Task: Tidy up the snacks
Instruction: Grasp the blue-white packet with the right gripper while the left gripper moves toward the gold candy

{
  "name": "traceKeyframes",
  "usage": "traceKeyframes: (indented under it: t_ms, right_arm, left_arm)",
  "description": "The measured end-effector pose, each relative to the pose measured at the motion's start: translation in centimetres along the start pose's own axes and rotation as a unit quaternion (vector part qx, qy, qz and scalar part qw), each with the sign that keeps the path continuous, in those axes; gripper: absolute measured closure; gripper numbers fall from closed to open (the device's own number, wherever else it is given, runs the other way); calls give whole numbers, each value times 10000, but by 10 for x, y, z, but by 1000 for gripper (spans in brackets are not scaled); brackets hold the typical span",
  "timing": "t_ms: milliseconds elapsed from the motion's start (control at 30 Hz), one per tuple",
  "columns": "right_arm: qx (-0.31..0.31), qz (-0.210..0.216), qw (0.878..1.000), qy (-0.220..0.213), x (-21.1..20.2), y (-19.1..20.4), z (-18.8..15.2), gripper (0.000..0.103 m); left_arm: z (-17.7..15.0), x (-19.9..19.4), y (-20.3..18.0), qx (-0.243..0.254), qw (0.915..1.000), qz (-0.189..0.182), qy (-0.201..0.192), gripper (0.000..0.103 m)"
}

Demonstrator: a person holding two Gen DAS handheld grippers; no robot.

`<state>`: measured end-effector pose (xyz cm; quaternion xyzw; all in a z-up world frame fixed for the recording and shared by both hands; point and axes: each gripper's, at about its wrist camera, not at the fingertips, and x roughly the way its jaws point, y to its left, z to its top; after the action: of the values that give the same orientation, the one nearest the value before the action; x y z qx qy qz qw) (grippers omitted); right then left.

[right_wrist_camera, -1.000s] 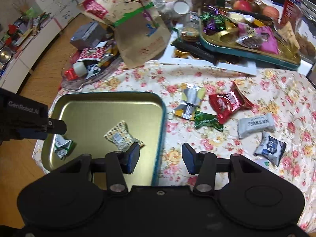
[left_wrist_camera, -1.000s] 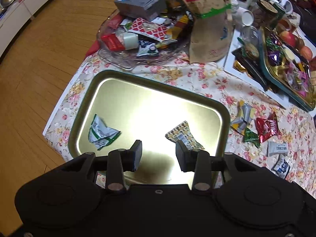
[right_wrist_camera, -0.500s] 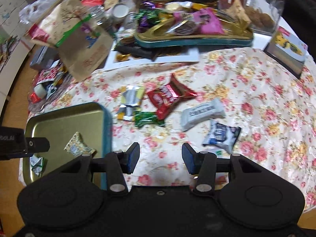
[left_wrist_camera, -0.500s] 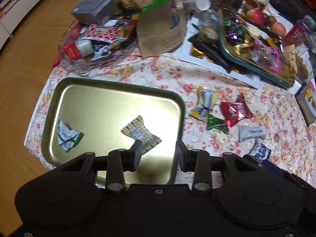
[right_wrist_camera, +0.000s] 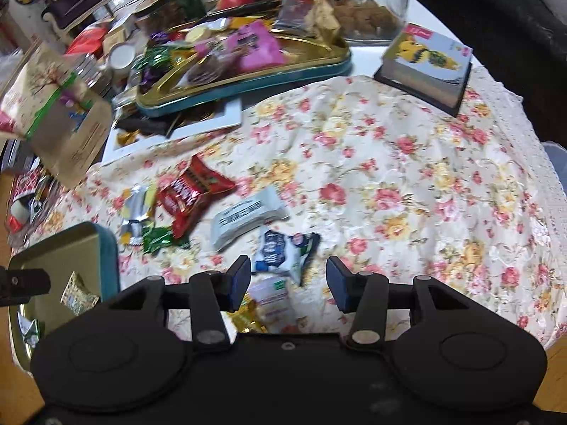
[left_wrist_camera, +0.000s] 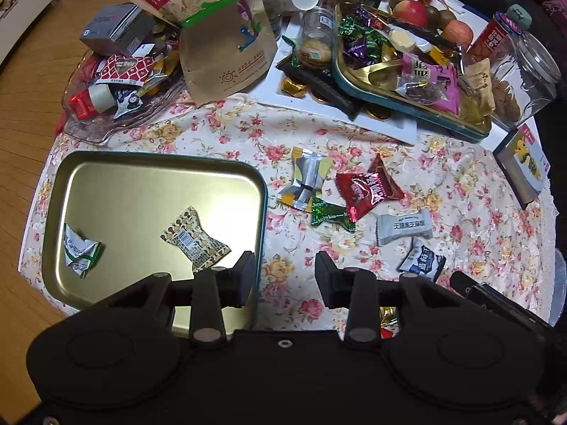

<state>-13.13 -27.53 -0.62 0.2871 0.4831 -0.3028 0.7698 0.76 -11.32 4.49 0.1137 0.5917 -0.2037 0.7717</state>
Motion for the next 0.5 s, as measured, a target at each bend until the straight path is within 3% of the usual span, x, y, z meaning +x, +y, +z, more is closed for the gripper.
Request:
traceKeyframes:
  t_ms: [267,500]
  right_arm:
    - [474,-134,9985,251,12,-24,23,53]
    - [578,-47,9972,479,35,-12,32,53]
  left_arm:
    - [4,-8,-1,-46,9998,-186,-80,56]
    - [7,-6,-1,-115,9996,-244,-43,56]
